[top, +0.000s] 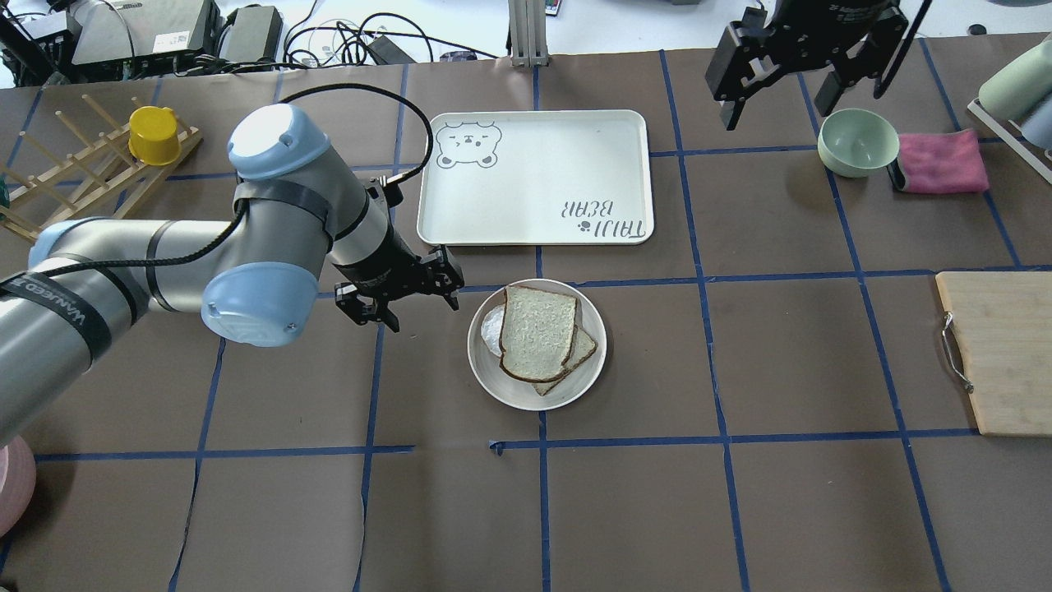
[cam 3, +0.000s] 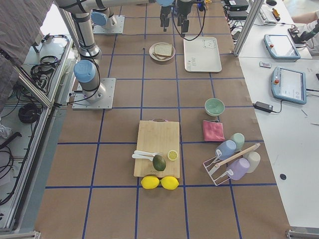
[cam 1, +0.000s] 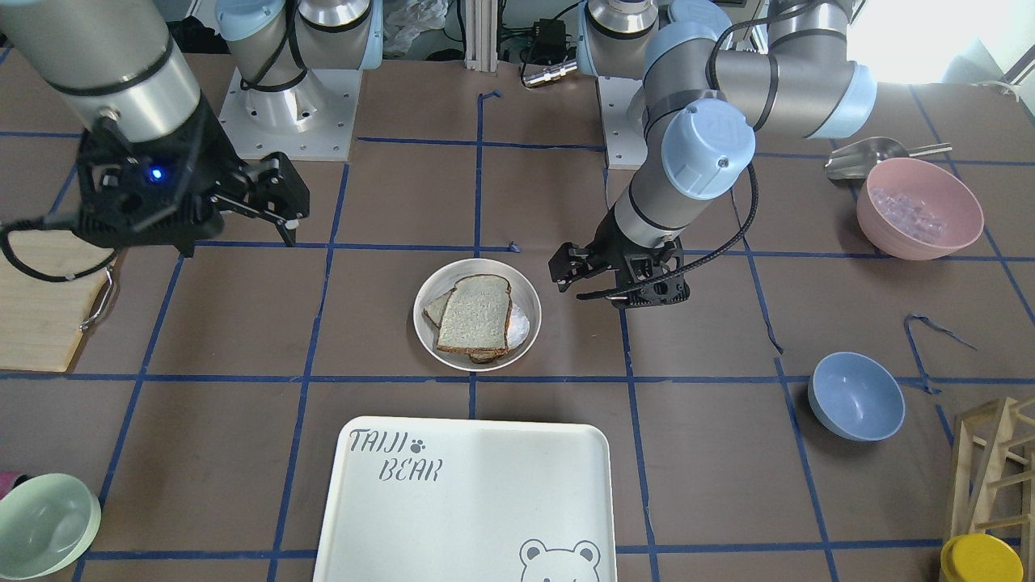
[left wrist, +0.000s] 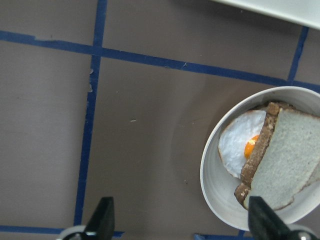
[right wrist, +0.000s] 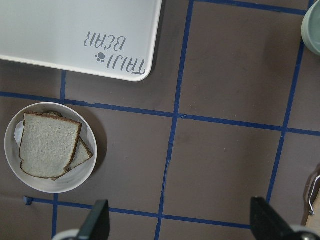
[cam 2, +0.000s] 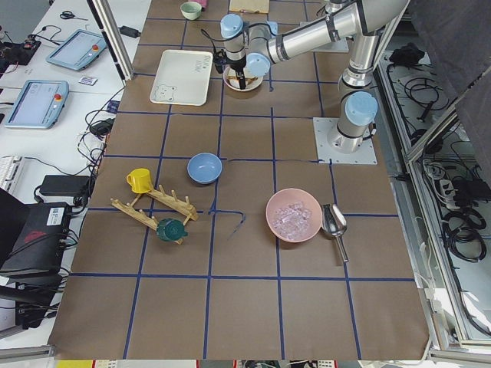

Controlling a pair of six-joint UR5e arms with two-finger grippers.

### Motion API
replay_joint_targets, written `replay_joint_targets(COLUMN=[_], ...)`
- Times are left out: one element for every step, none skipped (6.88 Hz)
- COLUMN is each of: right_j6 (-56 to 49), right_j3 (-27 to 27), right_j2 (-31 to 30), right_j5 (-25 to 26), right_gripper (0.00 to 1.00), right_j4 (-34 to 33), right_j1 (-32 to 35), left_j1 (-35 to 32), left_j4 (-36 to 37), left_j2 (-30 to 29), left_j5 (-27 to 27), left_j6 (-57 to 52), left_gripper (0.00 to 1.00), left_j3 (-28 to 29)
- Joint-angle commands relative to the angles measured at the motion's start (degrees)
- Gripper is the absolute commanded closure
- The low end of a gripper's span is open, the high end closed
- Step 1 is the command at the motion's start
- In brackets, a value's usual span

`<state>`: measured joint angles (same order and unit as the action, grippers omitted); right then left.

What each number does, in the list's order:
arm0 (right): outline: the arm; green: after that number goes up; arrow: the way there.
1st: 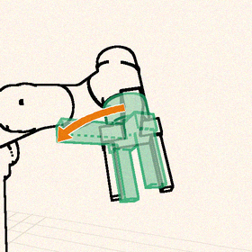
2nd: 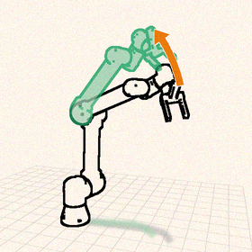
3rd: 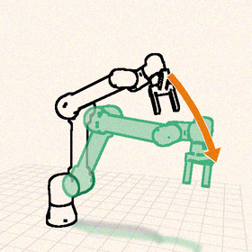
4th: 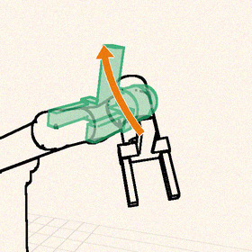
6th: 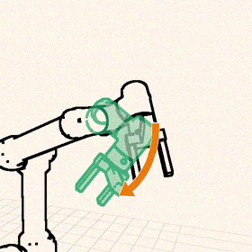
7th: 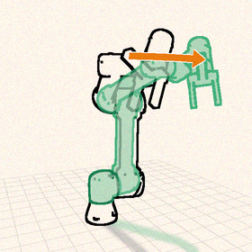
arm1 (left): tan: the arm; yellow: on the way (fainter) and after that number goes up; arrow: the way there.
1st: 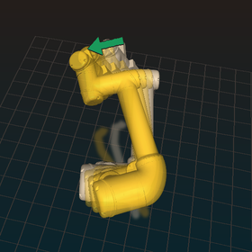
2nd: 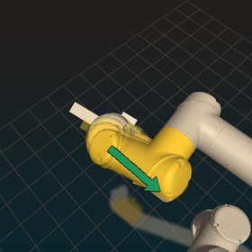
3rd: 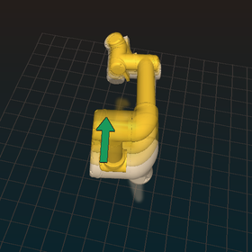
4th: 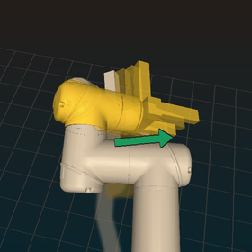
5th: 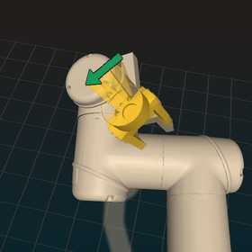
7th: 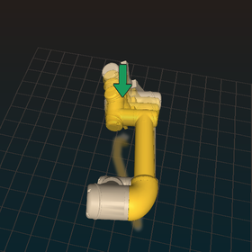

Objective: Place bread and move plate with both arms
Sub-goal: 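Raise the right gripper away while the left gripper reaches to the plate rim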

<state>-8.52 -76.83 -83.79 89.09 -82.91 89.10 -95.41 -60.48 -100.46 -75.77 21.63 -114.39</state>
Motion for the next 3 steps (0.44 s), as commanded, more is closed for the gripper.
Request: replay_joint_targets(right_j6=[-0.4,-0.2,-0.5], right_j3=[-2.5,-3.3,-4.0], right_j2=[-1.6,-2.1,-2.9], right_j5=[0.0,0.0,0.6], right_gripper=[0.00,0.00,0.00], right_j4=[-2.8,-4.3,-4.2], right_j1=[-0.5,-0.4,-0.3], left_j1=[-3.2,-4.1,-4.4], left_j4=[6.4,6.4,6.4], left_j2=[-4.1,-4.5,-4.7], left_j5=[1.6,1.7,1.8], left_j6=[7.2,7.1,6.7], left_gripper=[0.13,0.13,0.22], left_j3=[-3.3,-3.6,-3.9])
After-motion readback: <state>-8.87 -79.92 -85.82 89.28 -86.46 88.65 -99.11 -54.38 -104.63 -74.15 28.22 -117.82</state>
